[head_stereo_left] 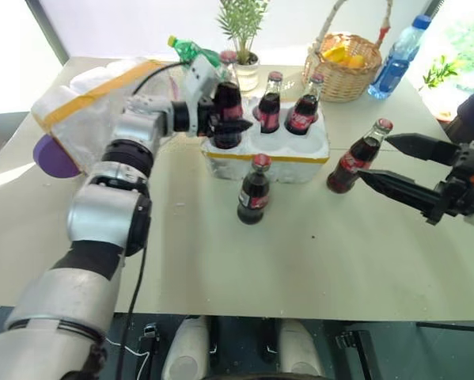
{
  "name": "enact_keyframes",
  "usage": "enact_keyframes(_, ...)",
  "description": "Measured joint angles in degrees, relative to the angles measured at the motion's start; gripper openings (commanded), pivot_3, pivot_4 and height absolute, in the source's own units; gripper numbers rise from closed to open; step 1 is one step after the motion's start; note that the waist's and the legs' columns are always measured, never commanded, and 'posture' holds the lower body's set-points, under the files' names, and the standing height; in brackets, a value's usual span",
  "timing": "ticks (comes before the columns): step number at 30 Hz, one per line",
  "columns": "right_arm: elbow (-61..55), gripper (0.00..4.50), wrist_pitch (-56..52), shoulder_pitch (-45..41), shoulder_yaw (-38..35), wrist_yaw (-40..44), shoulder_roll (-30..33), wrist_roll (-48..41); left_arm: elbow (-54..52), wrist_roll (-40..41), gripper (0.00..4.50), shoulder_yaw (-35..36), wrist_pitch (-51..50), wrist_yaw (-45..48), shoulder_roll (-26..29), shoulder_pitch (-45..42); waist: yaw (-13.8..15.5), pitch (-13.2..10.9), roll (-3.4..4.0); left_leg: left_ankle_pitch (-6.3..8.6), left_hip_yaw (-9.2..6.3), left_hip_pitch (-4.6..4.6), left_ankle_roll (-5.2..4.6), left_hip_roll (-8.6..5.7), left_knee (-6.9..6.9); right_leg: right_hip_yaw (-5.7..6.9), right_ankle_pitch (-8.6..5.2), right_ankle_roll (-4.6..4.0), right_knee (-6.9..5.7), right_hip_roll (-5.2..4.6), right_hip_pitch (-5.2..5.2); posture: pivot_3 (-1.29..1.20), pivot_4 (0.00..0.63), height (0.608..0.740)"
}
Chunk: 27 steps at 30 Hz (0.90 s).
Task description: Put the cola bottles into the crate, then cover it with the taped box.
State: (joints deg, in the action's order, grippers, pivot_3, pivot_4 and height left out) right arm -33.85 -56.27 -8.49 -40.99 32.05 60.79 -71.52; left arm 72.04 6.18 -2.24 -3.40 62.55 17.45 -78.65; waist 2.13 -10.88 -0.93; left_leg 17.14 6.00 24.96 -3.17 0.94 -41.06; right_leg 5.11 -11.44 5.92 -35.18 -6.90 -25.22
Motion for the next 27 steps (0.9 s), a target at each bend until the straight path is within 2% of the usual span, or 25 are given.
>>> enact_keyframes(4, 0.22, 4.50, 0.15, -0.32, 1.07, -0.02, 0.00, -0.16, 1.42, -0.75, 2.82, 0.93, 0.59, -2.66, -0.71, 1.40, 0.06, 0.00, 0.00, -0.03, -0.01, 0.10, 0.06, 0.01, 0.01, 0.02, 0.00, 0.00, -0.02, 0.01, -0.11, 0.00, 0.150, 0.740)
enact_keyframes(6, 0.25, 4.50, 0.43, -0.99, 2.87, -0.03, 0.00, -0.11, 1.35, -1.28, 3.92, 0.99, 1.61, -3.11, -0.56, 1.85, 0.03, 0.00, 0.00, -0.04, 0.00, 0.10, 0.07, 0.01, -0.01, 0.01, 0.00, 0.00, 0.00, 0.01, -0.11, 0.00, 0.150, 0.740)
enact_keyframes(8, 0.29, 4.50, 0.86, -1.98, 4.68, -0.03, 0.00, 0.07, 1.13, -1.86, 4.46, 1.08, 1.90, -3.11, -0.25, 2.06, 0.04, 0.01, 0.01, -0.03, 0.00, 0.10, 0.05, 0.01, -0.03, 0.01, 0.00, 0.00, -0.01, 0.01, -0.10, 0.00, 0.150, 0.740)
enact_keyframes(12, 0.46, 4.50, 2.04, -4.45, 8.95, -0.03, -0.01, 1.07, 0.76, -1.85, 4.46, 1.82, 2.16, -1.60, 1.05, 2.57, -0.02, 0.01, 0.02, -0.03, 0.00, 0.10, 0.05, 0.02, -0.07, 0.01, 0.00, -0.01, -0.04, 0.00, -0.10, 0.00, 0.150, 0.740)
enact_keyframes(16, 1.11, 4.50, 3.08, -6.97, 13.72, 1.05, -0.10, 3.23, -3.65, 1.12, 4.46, 4.82, -3.94, 3.41, 5.00, 2.62, -0.28, 0.01, 0.01, -0.09, 0.01, 0.16, 0.16, 0.02, -0.07, 0.01, 0.00, -0.01, -0.05, 0.02, -0.18, 0.00, 0.150, 0.740)
enact_keyframes(19, 2.82, 4.50, 3.96, -10.19, 18.00, 1.50, -1.51, 4.87, -17.68, 5.90, 4.46, 6.08, -13.95, 11.45, 12.41, 4.82, -1.31, 0.01, 0.03, -0.20, 0.00, 0.25, 0.35, 0.04, -0.07, 0.01, 0.00, -0.01, -0.09, 0.06, -0.23, 0.00, 0.150, 0.740)
enact_keyframes(22, 4.49, 4.50, 4.33, -12.23, 23.33, 1.88, -3.85, 7.56, -39.25, 11.81, 4.46, 6.98, -26.81, 17.16, 21.93, 11.60, -1.89, 0.05, 0.11, -0.20, -0.01, 0.23, 0.35, 0.04, -0.01, 0.00, -0.01, 0.01, -0.12, 0.06, -0.20, 0.00, 0.150, 0.740)
enact_keyframes(24, 5.11, 4.50, 5.13, -13.11, 27.68, 2.24, -6.17, 10.46, -52.86, 15.94, 4.46, 7.82, -34.32, 19.26, 28.29, 19.34, -2.04, 0.06, 0.15, -0.21, -0.01, 0.21, 0.35, 0.05, 0.00, -0.01, -0.02, 0.01, -0.13, 0.07, -0.20, 0.00, 0.150, 0.740)
enact_keyframes(27, 5.94, 4.50, 6.73, -13.14, 33.36, 3.02, -9.31, 15.10, -67.98, 21.23, 4.46, 9.33, -42.98, 20.08, 34.63, 30.65, -1.68, 0.05, 0.16, -0.23, -0.04, 0.21, 0.40, 0.05, -0.06, -0.01, -0.02, 0.01, -0.05, 0.05, -0.17, 0.00, 0.150, 0.740)
